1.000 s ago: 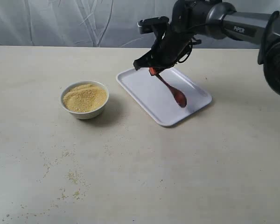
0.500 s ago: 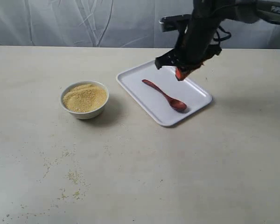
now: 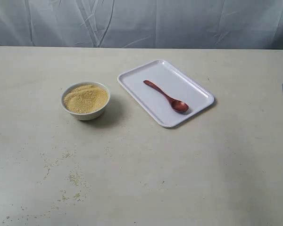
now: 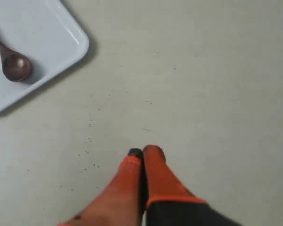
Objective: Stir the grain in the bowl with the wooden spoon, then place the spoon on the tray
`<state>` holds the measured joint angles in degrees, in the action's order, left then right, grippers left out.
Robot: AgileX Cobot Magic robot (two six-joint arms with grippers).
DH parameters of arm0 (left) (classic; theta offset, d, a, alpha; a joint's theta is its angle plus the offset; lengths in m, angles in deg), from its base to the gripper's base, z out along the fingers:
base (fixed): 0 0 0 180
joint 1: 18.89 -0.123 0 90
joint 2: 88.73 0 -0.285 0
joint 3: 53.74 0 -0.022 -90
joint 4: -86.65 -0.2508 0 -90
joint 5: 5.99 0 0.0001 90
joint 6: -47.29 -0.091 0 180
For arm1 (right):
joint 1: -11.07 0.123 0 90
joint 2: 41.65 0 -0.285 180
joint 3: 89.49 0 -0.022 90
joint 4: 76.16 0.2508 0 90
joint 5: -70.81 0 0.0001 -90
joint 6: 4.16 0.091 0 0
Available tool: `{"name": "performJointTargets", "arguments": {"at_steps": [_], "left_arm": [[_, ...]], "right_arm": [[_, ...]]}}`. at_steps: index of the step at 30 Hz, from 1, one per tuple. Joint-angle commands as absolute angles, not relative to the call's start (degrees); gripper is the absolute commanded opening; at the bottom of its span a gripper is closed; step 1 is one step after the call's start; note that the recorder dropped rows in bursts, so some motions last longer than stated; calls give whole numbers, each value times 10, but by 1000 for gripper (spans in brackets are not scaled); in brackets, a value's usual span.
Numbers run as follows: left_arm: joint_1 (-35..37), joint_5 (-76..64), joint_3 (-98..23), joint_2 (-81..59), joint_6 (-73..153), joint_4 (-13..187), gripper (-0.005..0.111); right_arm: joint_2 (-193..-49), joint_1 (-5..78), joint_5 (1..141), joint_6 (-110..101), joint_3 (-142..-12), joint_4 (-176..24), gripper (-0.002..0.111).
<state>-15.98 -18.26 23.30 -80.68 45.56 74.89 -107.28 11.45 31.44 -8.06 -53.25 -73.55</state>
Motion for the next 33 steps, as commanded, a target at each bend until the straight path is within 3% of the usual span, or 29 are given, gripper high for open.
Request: {"name": "performJointTargets", "arguments": {"at_steps": [1,14,33], "left_arm": [[-160,-179,235,-809,456,751,0],[-160,-179,235,-809,456,751,0],[-160,-179,235,-809,456,751,0]], "right_arm": [[-926,111,342,-81,-459,-757,0],[-708,111,242,-81,-422,-762,0],[-670,111,241,-81,-422,-757,0]]}}
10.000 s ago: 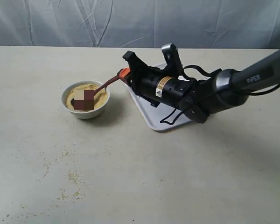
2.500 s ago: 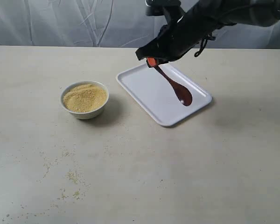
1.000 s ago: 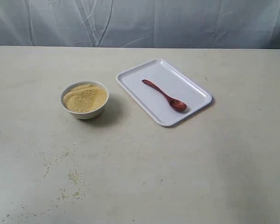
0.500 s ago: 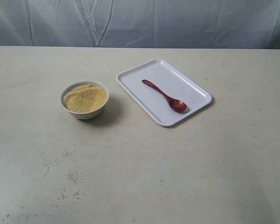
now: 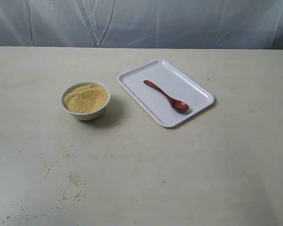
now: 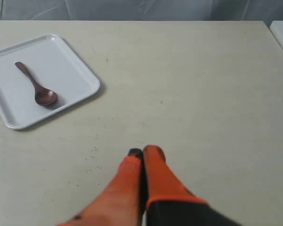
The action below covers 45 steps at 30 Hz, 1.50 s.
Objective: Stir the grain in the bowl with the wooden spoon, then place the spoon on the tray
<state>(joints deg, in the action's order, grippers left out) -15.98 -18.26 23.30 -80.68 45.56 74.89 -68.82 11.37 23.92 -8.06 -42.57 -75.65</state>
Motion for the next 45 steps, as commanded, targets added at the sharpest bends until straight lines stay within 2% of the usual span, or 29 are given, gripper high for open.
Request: {"name": "performJointTargets", "arguments": {"at_steps": [1,14,20,23,28,35,39,45], "left_arm": [[-160,-179,235,-809,456,751,0],[-160,-179,235,-809,456,751,0],[-160,-179,235,-809,456,751,0],[-160,-179,235,-809,456,751,0],[-160,-179,235,-809,456,751,0],[-160,-179,235,-809,456,751,0],[-160,-179,235,-809,456,751,0],[-160,-179,235,-809,456,751,0]], "right_arm": [[-659,111,242,-81,-422,-757,0],[-494,111,242,-81,-422,-739,0],[-494,111,257,-81,-413,-707,0],[-494,111,272,-81,-387,-704,0],[-494,111,394,-81,-324,-697,0],[-494,111,413,-81,-231,-697,0],[-494,111,518,-81,-183,-695,0],[-494,111,525,-81,-142,-695,0]]}}
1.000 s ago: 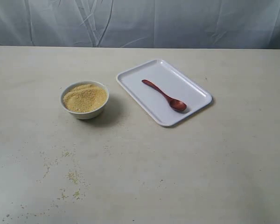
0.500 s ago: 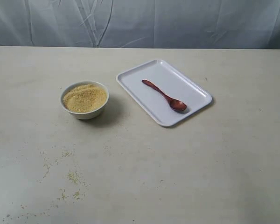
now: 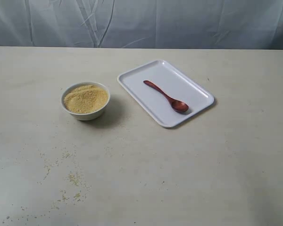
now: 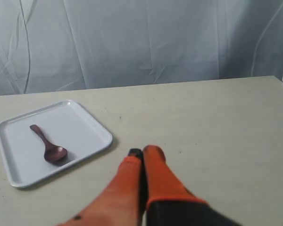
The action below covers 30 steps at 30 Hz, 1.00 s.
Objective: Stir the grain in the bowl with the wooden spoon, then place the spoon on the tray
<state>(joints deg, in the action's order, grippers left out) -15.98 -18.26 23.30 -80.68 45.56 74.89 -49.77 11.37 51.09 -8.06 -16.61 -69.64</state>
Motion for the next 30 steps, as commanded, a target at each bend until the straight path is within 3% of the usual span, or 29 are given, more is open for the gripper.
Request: {"name": "performJointTargets", "arguments": {"at_steps": [1,30], "left_arm": [[-160,-179,235,-809,456,751,0],[-160,-179,235,-809,456,751,0]], "right_arm": [[-494,111,525,-81,-134,-695,0],[-494,111,530,-81,-123,-695,0]]}}
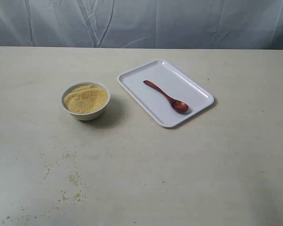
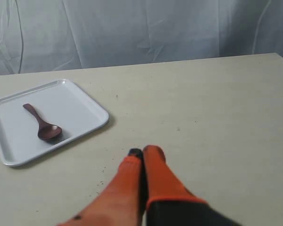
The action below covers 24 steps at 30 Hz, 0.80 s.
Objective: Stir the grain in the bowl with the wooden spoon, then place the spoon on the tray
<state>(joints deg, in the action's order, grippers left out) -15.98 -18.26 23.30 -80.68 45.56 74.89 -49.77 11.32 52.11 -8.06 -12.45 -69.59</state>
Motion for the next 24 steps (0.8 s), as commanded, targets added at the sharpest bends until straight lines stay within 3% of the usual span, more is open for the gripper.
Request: {"name": "performJointTargets", "arguments": {"at_steps": [1,24], "left_arm": [[-160,-179,235,-809,456,751,0],[-160,-179,235,-809,456,751,0]], "right_arm": [[-494,111,530,-81,-123,-695,0],[-494,111,530,-81,-123,-691,0]]}}
